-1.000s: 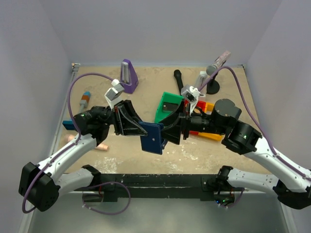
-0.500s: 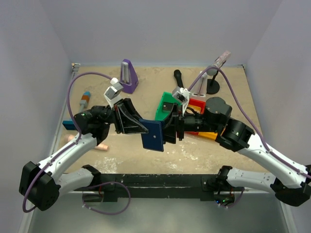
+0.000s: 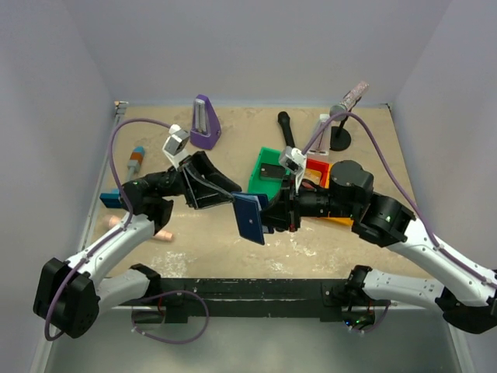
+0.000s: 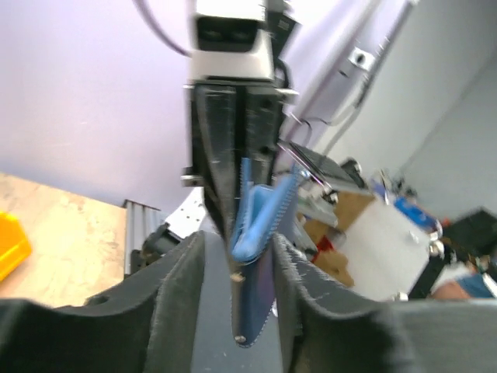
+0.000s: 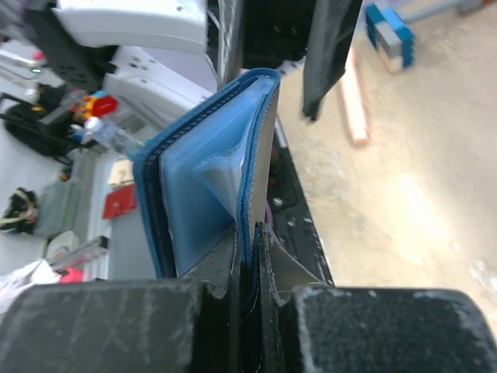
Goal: Take the credit cards out of the card holder
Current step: Open the card holder at the center of the board.
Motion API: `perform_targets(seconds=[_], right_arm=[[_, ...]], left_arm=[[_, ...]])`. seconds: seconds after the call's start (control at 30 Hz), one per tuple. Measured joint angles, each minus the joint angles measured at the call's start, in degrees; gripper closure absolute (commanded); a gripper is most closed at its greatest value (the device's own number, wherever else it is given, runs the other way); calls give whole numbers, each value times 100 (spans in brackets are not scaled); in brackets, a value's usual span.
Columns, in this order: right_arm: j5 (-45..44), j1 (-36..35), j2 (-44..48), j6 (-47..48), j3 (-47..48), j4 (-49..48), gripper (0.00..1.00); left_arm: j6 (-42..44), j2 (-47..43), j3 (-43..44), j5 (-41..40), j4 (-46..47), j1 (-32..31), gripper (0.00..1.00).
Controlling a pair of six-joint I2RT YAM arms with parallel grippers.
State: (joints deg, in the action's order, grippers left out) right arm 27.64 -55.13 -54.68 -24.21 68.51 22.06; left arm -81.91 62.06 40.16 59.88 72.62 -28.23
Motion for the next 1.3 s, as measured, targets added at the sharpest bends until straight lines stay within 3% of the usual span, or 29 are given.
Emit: perform_targets(seconds=[0.03, 0.07, 0.3, 0.43, 0.57, 0.73, 0.8, 0.87, 0.93, 0.97, 1.03, 1.13, 1.3], right_arm=[[-111, 0, 26, 59, 2, 157, 100], [-212, 0, 50, 138, 9, 330, 100], [-1156, -9, 125, 555, 170, 1182, 100], [-2028, -9, 79, 782, 380, 1694, 100], [-2929, -9, -52, 911, 597, 2103, 100], [-4063, -9, -402, 1001, 835, 2468, 100], [-4433, -9, -538, 1025, 855, 2524, 100], [-4673, -9, -623, 1036, 855, 2583, 100], [-4798, -9, -688, 1034, 855, 2618, 100], [-4804, -9, -710, 1032, 855, 2634, 100], [-4776, -9, -732, 1012, 855, 2643, 100], [-4701, -9, -774, 979, 859, 2640, 100], [-4448, -9, -896, 866, 903, 2643, 100]], left_arm=[[2, 2, -114, -74, 7, 122, 21], [15, 9, -243, -146, 20, 240, 0], [407, -92, -793, -490, -352, 752, 0], [1869, -1027, -597, -933, -2719, 752, 0], [3348, -1556, 295, -2229, -5477, 743, 0], [3563, -1725, 592, -3856, -7278, 745, 0], [3211, -1943, 267, -4334, -7475, 750, 0], [2721, -2332, -256, -4601, -7316, 750, 13], [2323, -2629, -1025, -4579, -6391, 756, 24], [2221, -2588, -1261, -4424, -6089, 752, 25], [2258, -2116, -1123, -4197, -6164, 645, 24], [2712, -1355, -393, -4242, -6603, -42, 7], [3141, -1488, -254, -4225, -6492, -857, 4]])
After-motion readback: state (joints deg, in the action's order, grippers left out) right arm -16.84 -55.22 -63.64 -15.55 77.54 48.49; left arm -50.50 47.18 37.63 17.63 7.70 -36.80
